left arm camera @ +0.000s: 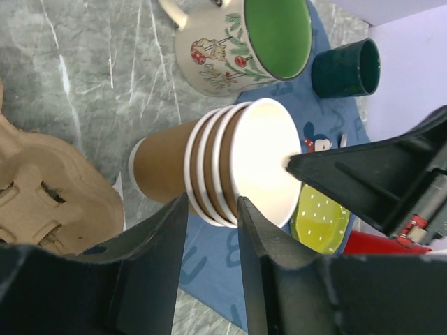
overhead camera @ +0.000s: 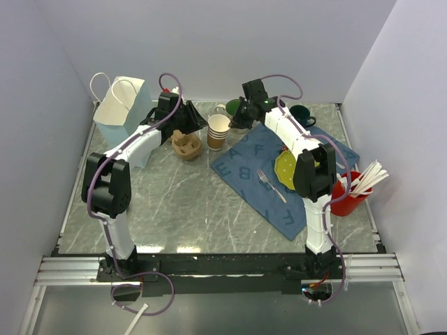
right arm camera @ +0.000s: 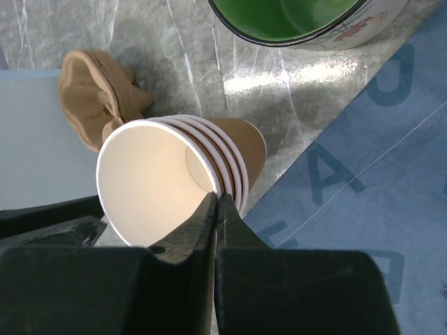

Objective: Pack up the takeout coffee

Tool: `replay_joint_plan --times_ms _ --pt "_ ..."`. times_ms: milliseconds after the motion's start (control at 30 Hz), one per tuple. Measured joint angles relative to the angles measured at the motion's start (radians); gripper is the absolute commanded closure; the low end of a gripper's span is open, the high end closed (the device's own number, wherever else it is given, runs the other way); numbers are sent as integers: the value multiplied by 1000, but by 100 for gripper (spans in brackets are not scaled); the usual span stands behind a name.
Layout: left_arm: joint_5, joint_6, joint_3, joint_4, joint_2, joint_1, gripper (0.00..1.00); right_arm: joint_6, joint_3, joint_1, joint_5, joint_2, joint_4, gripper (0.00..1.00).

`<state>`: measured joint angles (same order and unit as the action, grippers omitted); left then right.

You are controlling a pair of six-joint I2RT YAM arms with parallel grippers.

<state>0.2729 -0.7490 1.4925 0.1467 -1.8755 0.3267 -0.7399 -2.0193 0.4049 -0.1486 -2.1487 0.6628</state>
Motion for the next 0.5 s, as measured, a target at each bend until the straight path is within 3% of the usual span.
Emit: replay_joint_plan --times_ms 200,500 --pt "1 0 0 -6 -4 0 59 -3 0 0 -1 0 -5 100" --pt "3 -5 0 -7 -11 0 66 -4 0 -5 -3 0 -6 100"
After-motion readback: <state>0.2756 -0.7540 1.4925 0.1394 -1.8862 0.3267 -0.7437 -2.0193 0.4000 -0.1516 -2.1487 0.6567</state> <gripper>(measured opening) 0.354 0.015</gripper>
